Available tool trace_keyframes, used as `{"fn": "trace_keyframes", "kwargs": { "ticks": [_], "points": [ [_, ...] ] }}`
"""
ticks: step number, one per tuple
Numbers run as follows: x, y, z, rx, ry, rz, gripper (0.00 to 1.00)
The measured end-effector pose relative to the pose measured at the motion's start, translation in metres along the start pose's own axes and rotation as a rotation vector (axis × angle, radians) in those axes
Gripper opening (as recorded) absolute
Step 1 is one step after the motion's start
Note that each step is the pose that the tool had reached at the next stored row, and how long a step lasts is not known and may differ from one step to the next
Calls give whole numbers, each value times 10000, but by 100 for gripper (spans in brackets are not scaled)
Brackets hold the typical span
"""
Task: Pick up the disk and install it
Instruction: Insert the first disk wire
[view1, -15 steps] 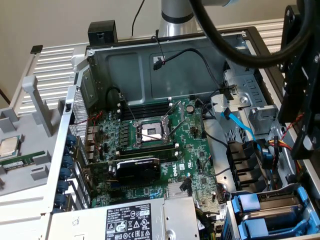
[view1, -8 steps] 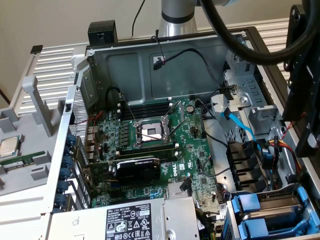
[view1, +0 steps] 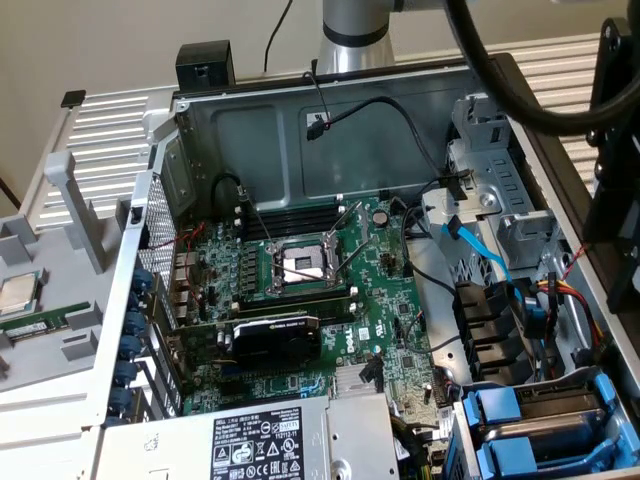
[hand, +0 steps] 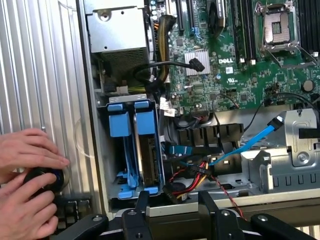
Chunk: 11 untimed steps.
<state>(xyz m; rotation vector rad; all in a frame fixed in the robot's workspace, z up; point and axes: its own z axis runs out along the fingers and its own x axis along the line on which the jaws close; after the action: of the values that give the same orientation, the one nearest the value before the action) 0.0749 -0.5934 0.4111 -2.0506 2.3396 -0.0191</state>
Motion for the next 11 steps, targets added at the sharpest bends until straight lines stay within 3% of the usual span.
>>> {"fn": "trace_keyframes", "kwargs": {
  "ticks": [4, 9, 11],
  "points": [
    [-1, -3, 7, 59, -6, 314, 51],
    [-43, 5, 74, 81, -9, 452, 51],
    [-56, 7, 85, 142, -15, 493, 51]
  ]
}}
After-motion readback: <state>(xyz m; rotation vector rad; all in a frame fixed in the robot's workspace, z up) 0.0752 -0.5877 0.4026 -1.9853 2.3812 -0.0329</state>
